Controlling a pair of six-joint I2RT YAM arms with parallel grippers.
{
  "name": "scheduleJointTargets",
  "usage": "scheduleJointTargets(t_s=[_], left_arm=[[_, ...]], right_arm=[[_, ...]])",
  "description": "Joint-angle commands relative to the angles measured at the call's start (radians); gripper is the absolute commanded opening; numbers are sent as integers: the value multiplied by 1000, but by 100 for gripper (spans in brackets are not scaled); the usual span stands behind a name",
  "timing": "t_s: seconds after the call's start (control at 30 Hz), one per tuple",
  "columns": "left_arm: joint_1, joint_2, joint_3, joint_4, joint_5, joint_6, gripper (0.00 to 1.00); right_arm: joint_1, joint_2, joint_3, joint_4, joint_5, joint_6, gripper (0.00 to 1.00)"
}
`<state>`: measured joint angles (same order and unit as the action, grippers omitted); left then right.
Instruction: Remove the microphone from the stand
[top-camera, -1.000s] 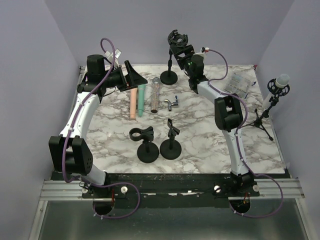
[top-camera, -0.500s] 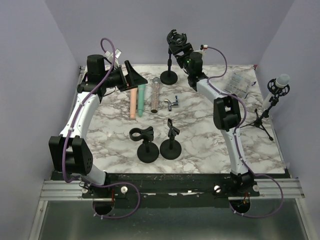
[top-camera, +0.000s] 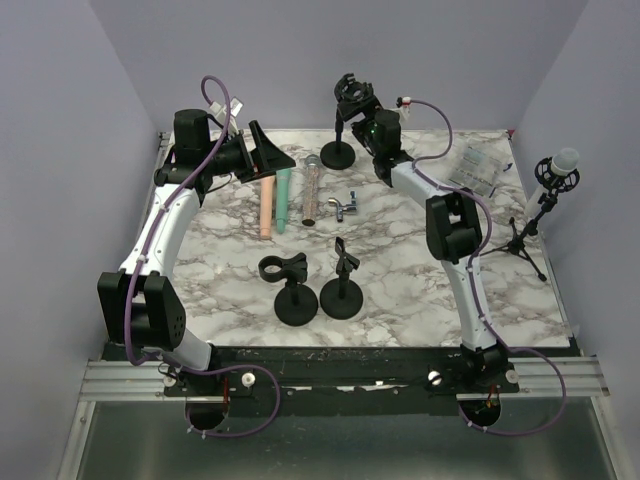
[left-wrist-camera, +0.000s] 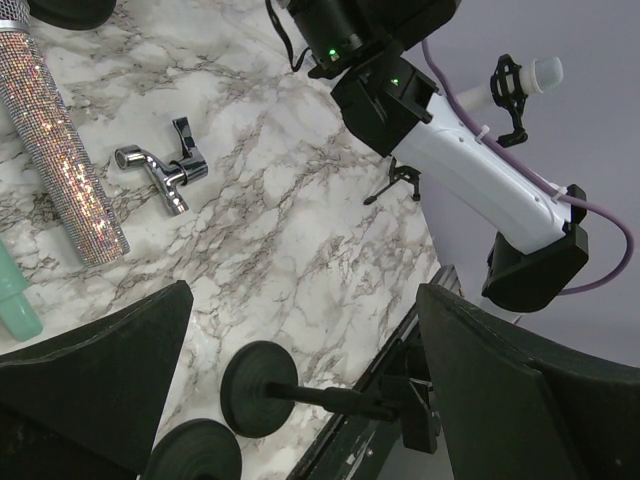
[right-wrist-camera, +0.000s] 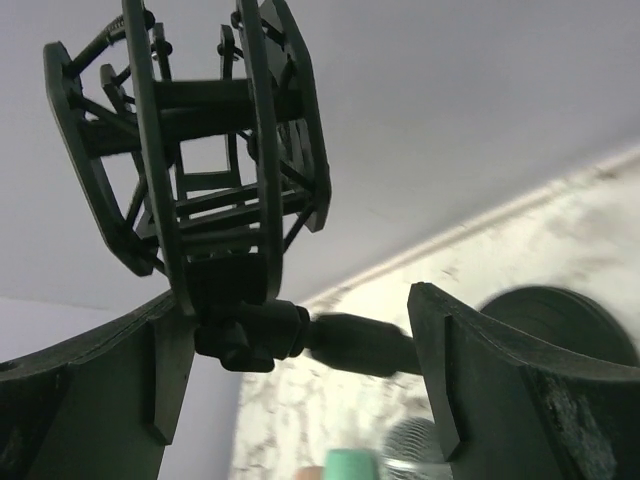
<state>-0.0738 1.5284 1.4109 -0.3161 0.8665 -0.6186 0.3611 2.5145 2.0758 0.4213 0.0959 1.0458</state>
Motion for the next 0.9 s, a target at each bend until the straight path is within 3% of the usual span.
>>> scheduleJointTargets(t_s=[0.0, 0.23, 0.43, 0.67, 0.87], left_arm=[[5, -15, -10, 24, 27, -5, 98], [4, -12, -10, 23, 27, -6, 99], [4, -13, -12, 26, 29, -4, 99], [5, -11, -12, 26, 26, 0, 99], [5, -7, -9, 15, 17, 10, 99]], right_arm=[[12, 141, -73, -385, 49, -125, 88], [12, 144, -54, -373, 44, -153, 90], [12, 92, 4, -376, 16, -193, 100], [12, 13, 128, -452, 14, -241, 100], [12, -108, 47, -447, 5, -301, 100]])
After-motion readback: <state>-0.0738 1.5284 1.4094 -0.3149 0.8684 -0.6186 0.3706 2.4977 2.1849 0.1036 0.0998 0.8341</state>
